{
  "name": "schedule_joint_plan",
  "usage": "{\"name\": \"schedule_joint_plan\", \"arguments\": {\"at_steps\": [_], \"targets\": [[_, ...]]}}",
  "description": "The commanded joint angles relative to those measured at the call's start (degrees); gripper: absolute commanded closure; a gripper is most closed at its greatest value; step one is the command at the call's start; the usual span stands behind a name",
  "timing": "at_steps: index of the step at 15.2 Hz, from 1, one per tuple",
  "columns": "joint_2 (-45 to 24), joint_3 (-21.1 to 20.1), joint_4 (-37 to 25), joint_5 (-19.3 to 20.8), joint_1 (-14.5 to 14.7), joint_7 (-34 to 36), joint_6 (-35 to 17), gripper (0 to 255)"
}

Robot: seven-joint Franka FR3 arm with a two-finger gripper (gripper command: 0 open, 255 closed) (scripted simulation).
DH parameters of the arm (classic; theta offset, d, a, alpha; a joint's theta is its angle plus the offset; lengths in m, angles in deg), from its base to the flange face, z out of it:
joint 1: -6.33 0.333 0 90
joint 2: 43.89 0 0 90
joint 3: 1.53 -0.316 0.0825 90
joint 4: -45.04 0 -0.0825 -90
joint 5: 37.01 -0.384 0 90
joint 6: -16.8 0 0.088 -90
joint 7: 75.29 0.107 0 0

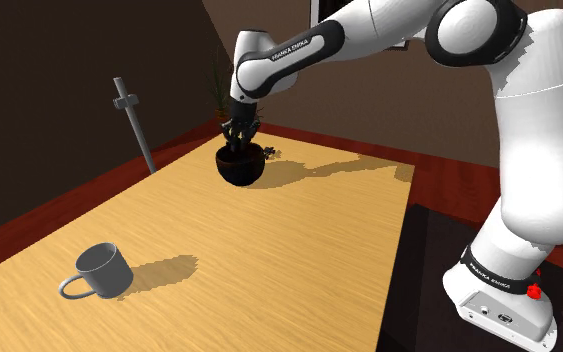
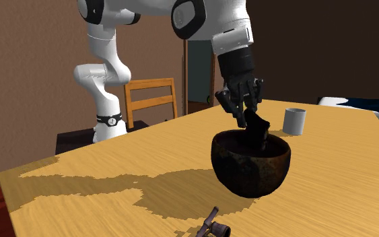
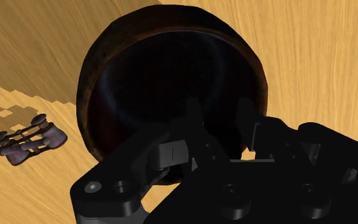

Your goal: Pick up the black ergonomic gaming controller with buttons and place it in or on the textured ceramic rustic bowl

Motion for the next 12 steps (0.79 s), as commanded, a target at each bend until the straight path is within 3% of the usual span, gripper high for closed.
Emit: {"name": "schedule_joint_plan", "arguments": {"at_steps": [1, 7, 8, 9, 11, 12], "targets": [[-0.47, 0.08, 0.89, 0.11, 0.03, -0.03, -1.39, 255], [-1.35, 0.22, 1.86, 0.32, 0.11, -0.06, -3.18, 255], [-1.36, 0.22, 1.86, 0.32, 0.11, -0.06, -3.18, 0], [-0.35, 2.21, 5.27, -2.28, 0.64, 11.23, -9.62, 0], [1.72, 8.41, 12.71, -6.01, 4.52, 35.55, -22.89, 0], [0.63, 5.63, 8.91, -4.17, 2.84, 20.94, -15.7, 255]]}}
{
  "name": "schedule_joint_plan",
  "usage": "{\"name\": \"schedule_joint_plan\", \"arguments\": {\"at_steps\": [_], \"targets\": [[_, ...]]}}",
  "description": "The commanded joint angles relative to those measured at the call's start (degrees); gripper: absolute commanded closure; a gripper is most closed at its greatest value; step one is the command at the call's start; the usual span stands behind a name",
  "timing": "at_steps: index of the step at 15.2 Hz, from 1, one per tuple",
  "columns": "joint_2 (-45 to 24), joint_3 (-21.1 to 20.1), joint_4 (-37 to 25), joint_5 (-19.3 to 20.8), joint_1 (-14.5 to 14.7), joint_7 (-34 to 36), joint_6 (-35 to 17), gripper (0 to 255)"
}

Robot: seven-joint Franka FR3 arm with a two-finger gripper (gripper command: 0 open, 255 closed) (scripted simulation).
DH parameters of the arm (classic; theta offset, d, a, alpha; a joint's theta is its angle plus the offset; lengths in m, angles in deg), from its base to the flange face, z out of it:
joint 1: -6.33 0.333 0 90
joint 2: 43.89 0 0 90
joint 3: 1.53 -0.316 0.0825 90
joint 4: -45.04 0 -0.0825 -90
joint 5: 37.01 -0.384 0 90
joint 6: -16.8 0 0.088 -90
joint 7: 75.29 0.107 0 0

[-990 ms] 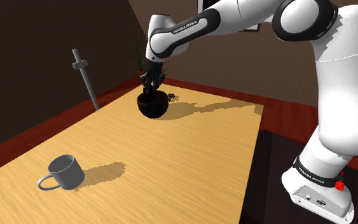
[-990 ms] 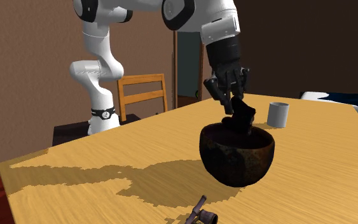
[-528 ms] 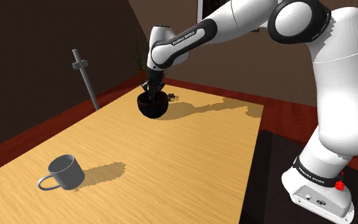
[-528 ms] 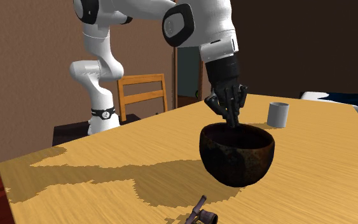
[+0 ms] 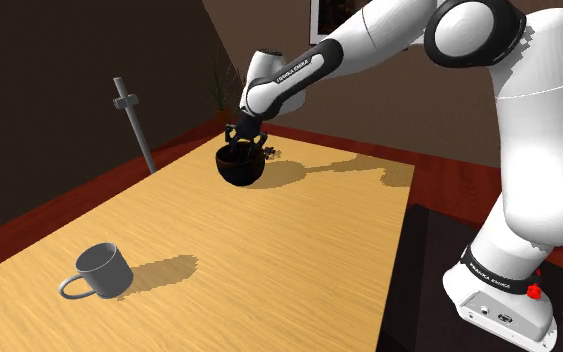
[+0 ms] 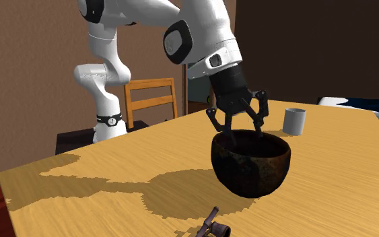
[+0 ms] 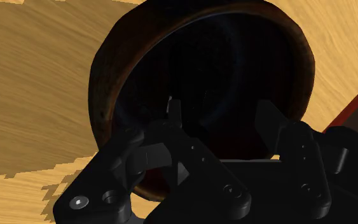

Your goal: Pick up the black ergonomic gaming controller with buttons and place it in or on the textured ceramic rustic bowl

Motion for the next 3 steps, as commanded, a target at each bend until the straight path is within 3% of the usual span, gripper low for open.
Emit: {"name": "schedule_joint_plan", "arguments": {"at_steps": [1, 2, 3], "targets": [[-0.09, -1.16, -0.04, 0.9, -0.99, -5.76, 1.14, 0], [-0.25, 4.61, 1.21, 5.3, 4.32, 11.89, -3.41, 0], [-0.95, 13.0, 1.44, 9.24, 11.86, 29.85, -5.82, 0]]}}
